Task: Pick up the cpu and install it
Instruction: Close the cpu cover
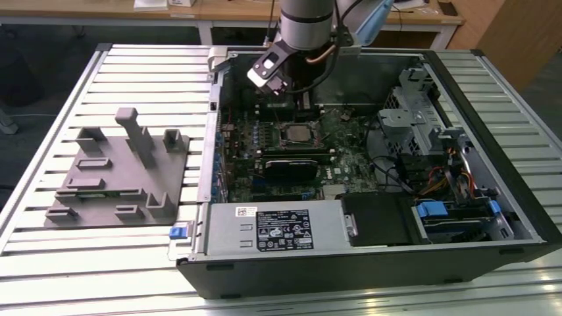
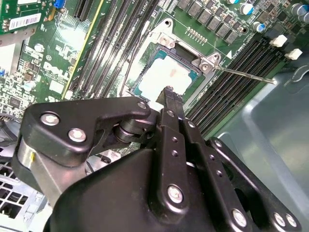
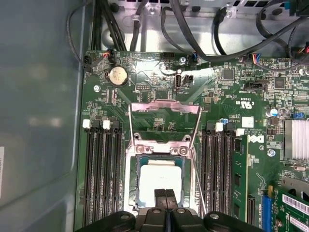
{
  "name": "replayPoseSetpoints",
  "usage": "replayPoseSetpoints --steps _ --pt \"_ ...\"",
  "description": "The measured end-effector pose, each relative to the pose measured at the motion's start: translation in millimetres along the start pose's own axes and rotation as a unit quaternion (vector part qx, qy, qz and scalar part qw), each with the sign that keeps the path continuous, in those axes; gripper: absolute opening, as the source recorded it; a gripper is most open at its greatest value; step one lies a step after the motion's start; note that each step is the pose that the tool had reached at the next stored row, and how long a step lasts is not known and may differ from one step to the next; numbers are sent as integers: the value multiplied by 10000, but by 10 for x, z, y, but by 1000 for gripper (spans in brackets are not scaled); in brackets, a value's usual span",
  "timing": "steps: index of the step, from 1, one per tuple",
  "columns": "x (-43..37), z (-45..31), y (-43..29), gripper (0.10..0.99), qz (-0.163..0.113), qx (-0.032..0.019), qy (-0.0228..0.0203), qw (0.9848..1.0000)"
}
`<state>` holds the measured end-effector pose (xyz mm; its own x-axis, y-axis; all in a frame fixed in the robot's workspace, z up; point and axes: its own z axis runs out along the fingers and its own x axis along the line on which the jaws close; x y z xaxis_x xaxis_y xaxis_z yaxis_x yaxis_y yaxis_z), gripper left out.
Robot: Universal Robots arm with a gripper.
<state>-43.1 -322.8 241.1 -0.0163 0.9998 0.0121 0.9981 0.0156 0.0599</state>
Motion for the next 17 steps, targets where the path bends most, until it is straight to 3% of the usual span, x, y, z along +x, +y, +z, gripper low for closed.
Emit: replayPoseSetpoints --steps 12,17 --pt "-3 -57 4 106 2 12 36 10000" --pt "-3 -114 8 106 2 19 42 10000"
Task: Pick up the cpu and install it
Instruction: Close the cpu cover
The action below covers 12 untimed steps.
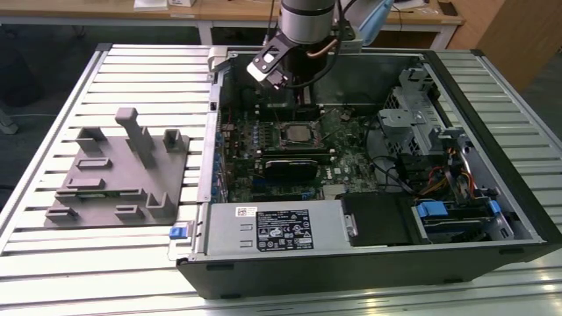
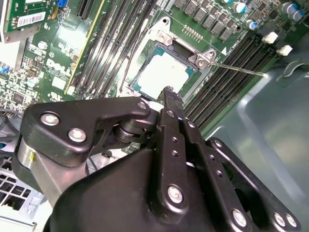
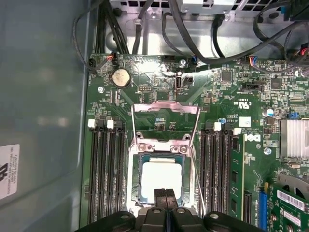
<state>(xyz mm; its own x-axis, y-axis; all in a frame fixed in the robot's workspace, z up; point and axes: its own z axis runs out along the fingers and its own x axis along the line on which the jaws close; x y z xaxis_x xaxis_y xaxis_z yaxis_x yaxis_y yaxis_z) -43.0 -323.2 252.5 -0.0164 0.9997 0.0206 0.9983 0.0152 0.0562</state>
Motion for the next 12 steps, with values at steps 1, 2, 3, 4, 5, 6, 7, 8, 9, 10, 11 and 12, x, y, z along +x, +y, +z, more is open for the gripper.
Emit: replayPoseSetpoints --steps 1,2,3,4,5,6,7,8,9,10,11,12 --pt "0 -16 1 106 0 1 1 10000" --pt "0 -34 2 106 0 2 1 10000" --pt "1 -49 3 106 0 4 3 10000" --pt "1 -61 4 106 0 6 11 10000" --pt "1 -80 4 106 1 7 17 10000" --pt "2 -101 6 106 1 8 19 10000" --pt "1 -123 7 106 1 9 20 10000" --pt "-4 -136 8 106 1 10 21 10000" --pt "-17 -139 8 106 1 12 25 10000" --pt "-39 -140 7 106 1 12 28 10000" --pt "-65 -141 7 106 2 12 31 10000" --pt "-94 -141 6 106 2 12 33 10000"
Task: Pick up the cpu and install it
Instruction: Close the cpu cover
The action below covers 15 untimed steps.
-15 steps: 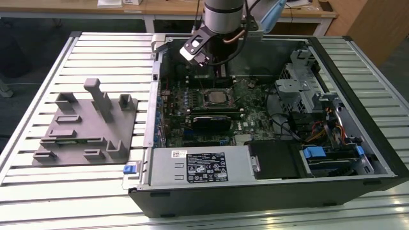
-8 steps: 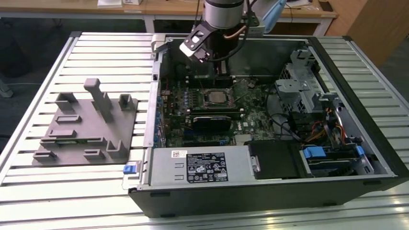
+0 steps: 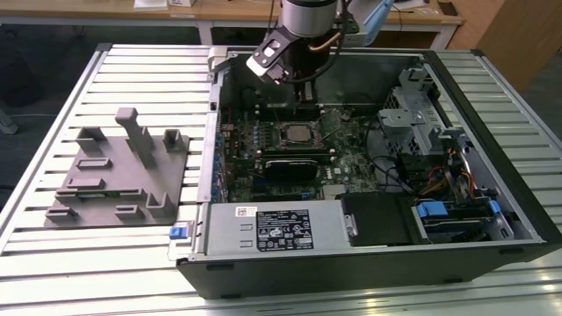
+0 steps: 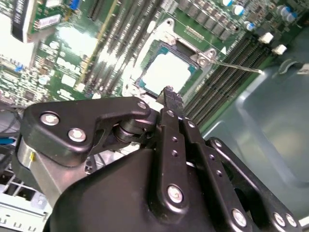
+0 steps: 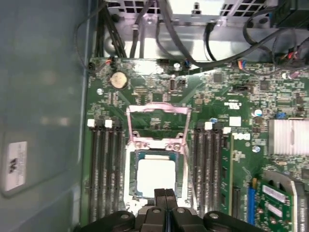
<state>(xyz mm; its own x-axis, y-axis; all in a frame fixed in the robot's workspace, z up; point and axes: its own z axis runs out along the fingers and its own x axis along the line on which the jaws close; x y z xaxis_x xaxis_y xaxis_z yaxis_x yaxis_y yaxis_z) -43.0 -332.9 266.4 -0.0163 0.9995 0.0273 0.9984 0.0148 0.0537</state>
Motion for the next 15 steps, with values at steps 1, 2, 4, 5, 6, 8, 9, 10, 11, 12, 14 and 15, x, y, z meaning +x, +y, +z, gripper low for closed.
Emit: replayPoseSetpoints --steps 1,2,4,5,6,8,9,10,11,12,14,15 --pt "-24 -1 0 106 0 0 0 10000" --pt "-36 -1 -1 106 0 0 0 10000" --pt "-38 1 8 106 0 0 0 10000" --pt "-38 1 17 106 0 1 0 10000" --pt "-38 2 28 106 0 2 0 10000" --pt "-38 5 52 106 0 8 0 10000" --pt "-39 6 66 106 0 12 0 10000" --pt "-39 7 82 106 0 15 0 10000" --pt "-39 7 93 106 0 17 -1 10000" --pt "-40 8 102 106 1 18 0 10000" --pt "-40 10 136 106 2 24 29 10000" --pt "-40 12 157 106 3 29 45 10000"
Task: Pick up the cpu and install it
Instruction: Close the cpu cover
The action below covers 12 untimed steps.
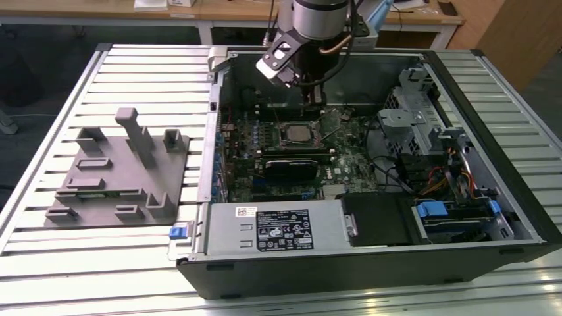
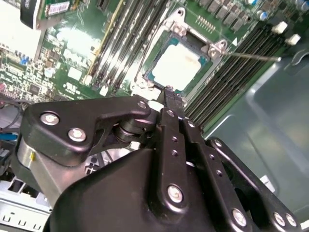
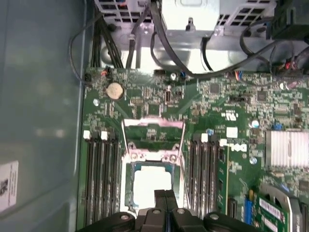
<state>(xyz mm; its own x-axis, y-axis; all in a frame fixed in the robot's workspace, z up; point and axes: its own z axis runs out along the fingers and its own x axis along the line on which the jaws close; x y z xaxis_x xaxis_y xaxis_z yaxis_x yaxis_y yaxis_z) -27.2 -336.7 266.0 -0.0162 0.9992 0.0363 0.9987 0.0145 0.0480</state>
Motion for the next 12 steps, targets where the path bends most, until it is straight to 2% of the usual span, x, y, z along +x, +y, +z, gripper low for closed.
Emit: replayPoseSetpoints --steps 5,12 --pt "0 -3 32 106 0 2 3 10000" --pt "3 -93 37 106 1 1 4 10000"
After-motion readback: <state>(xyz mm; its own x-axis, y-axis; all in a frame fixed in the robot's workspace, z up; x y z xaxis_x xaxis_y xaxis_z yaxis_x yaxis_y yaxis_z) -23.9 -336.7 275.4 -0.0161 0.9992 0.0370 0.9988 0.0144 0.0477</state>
